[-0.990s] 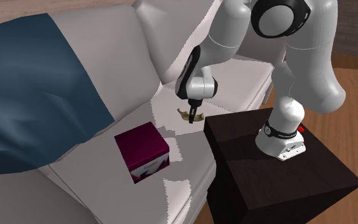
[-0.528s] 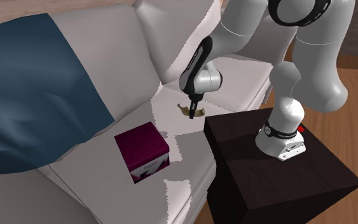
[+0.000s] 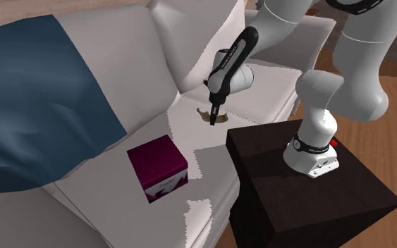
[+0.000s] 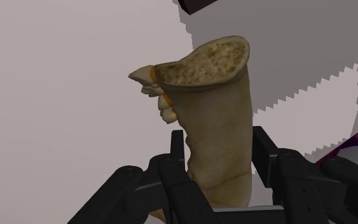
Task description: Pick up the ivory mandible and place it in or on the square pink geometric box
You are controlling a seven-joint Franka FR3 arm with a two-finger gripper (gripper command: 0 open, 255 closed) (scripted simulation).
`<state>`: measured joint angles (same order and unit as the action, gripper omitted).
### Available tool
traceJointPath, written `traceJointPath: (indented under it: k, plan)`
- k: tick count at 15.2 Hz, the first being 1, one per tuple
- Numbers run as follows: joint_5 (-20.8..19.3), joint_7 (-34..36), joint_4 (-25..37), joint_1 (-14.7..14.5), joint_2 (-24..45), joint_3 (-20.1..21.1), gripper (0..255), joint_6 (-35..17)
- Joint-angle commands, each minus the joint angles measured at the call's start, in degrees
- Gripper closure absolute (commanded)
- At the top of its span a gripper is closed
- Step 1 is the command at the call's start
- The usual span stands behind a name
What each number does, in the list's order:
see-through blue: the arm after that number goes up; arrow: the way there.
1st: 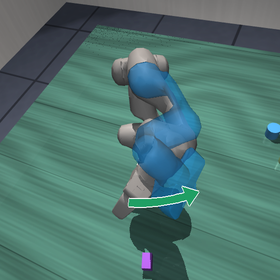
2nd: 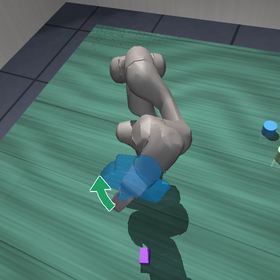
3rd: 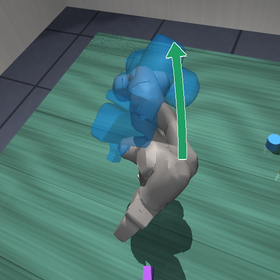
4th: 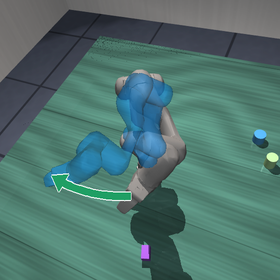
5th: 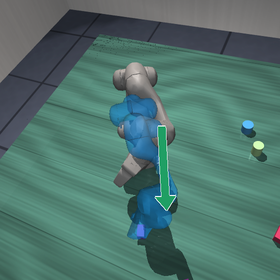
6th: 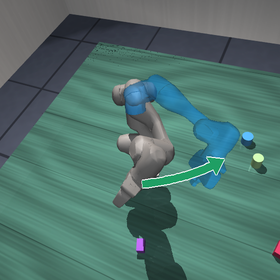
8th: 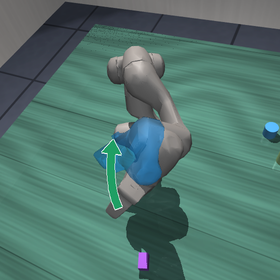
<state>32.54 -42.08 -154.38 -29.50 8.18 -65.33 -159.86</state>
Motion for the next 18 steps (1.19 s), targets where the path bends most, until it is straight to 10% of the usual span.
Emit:
traceJointPath:
  k: [1,2,3,4,5,12,18]
  plan:
    - [-10.7,7.6,-1.0,-7.5,-4.0,-9.6,255,0.1]
    - [-26.5,18.9,-1.7,-14.4,-9.8,-19.6,255,-0.4]
    - [-31.1,22.3,-1.7,-0.1,-11.6,-6.2,255,0.4]
    - [-43.8,31.4,-1.5,-4.1,-16.5,-12.6,255,1.8]
    - [-41.7,29.9,-1.5,3.7,-16.1,-4.4,255,2.7]
    - [-53.4,38.6,-0.3,14.5,-25.0,5.2,255,11.1]
    - [-45.3,41.6,2.9,5.5,-19.3,6.3,255,10.0]
